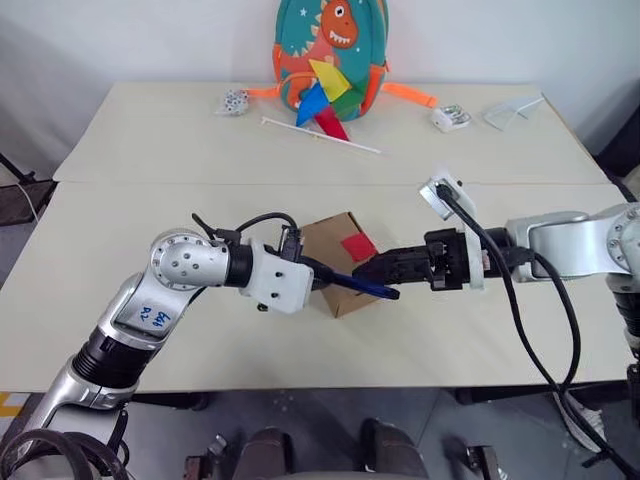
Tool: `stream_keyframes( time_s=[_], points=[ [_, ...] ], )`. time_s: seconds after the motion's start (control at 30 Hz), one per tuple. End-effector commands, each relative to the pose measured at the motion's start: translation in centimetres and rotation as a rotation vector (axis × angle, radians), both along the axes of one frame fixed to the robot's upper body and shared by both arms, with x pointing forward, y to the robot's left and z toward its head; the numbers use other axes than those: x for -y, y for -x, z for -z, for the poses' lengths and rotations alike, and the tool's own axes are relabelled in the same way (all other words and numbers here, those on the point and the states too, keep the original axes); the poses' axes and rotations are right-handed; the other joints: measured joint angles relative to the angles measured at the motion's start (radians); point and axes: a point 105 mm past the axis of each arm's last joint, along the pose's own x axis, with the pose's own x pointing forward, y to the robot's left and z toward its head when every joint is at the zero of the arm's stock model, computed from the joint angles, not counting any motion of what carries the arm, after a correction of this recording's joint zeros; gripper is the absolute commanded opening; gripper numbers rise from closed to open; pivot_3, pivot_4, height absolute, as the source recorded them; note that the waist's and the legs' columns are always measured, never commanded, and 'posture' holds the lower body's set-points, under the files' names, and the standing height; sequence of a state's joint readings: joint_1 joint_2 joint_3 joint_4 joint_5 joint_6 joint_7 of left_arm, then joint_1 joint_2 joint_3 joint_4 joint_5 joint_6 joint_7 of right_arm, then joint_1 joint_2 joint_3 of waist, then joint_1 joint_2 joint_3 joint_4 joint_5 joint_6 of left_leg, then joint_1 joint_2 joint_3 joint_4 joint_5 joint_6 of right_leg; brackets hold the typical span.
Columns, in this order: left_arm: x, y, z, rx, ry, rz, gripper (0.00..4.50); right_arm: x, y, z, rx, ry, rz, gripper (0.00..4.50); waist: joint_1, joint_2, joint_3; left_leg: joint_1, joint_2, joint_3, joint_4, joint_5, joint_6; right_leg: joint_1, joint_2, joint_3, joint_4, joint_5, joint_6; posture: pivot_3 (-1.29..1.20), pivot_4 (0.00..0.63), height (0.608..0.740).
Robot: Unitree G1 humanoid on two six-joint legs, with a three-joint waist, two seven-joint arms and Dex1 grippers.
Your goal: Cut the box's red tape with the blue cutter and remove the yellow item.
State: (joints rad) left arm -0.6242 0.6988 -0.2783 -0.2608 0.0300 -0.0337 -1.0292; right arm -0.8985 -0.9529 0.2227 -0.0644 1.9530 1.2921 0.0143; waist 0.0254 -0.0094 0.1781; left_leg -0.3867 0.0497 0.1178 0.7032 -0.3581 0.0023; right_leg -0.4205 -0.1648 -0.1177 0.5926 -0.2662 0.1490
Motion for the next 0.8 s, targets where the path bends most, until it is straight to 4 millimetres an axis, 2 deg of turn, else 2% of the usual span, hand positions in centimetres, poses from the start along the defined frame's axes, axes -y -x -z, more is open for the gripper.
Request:
stream_keyframes(
  time_s=[0.03, 0.27, 0.8],
  points=[
    [0.5, 0.1, -0.8, 0.045, 0.001, 0.018, 0.45, -0.6, 0.3, -0.3, -0.010, -0.009, -0.036, 4.48, 0.000, 0.000, 0.000, -0.001, 0.000, 0.000, 0.000, 0.000, 0.000, -0.001, 0.000, 0.000, 0.000, 0.000, 0.000, 0.00, 0.150, 0.740],
    [1.1, 0.0, -0.9, 0.043, 0.014, 0.016, 0.45, -1.9, 0.7, 1.0, -0.048, -0.003, -0.077, 4.48, -0.001, 0.000, 0.000, -0.004, 0.000, 0.001, 0.001, 0.000, 0.000, -0.005, 0.000, 0.000, 0.002, 0.000, 0.000, 0.00, 0.150, 0.740],
    [1.1, 0.0, -1.0, 0.025, 0.036, -0.024, 0.45, -2.0, -0.8, 2.1, -0.069, -0.053, 0.045, 4.48, -0.001, 0.000, 0.000, -0.005, 0.000, 0.001, 0.001, 0.000, 0.000, -0.006, 0.000, 0.000, 0.002, 0.001, 0.000, 0.00, 0.150, 0.740]
  ],
)
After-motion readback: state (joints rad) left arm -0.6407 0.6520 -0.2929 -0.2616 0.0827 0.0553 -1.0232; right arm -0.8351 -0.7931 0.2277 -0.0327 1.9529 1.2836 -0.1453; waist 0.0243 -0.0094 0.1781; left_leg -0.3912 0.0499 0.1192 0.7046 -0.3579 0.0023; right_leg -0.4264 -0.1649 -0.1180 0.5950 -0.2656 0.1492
